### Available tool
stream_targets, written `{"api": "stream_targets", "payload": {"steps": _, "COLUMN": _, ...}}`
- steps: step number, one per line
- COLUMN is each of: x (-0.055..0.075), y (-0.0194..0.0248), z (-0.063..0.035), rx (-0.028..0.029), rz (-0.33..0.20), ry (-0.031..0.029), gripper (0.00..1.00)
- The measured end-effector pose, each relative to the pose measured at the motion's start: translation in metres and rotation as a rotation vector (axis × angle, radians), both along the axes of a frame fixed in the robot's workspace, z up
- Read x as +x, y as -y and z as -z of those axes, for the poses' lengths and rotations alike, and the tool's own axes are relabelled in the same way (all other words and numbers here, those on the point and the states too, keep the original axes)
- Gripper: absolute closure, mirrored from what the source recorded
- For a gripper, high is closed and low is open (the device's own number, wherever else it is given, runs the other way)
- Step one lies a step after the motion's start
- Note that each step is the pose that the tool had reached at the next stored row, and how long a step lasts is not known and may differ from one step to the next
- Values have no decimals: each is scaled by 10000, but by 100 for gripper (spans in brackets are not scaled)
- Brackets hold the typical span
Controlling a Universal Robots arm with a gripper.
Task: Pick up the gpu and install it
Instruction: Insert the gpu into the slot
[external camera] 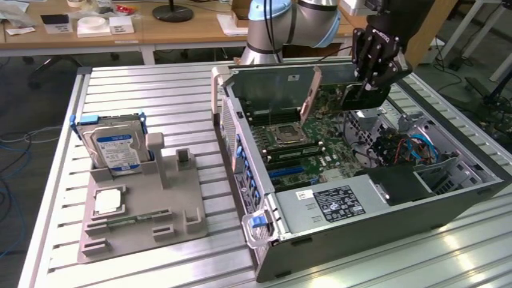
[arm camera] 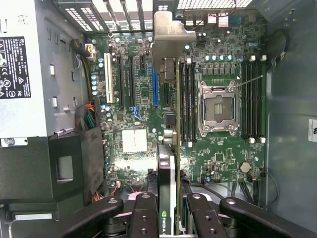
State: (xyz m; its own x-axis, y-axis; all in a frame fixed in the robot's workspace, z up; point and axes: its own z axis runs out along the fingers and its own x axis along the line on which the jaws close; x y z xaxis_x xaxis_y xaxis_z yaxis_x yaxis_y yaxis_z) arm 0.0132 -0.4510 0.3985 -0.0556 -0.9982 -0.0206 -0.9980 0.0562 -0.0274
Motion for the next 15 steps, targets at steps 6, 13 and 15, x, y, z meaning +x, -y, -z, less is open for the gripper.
{"api": "stream_targets", "payload": {"steps": 6, "x": 0, "y": 0, "z": 1, "rx": 0, "rz": 0, "ry": 0, "gripper": 73}}
{"api": "stream_targets", "payload": {"steps": 13, "x": 0, "y": 0, "z": 13, "rx": 2, "rz": -1, "ry": 1, "gripper": 73}}
{"api": "stream_targets", "payload": {"steps": 15, "x": 0, "y": 0, "z": 27, "rx": -1, "rz": -1, "ry": 0, "gripper": 73}}
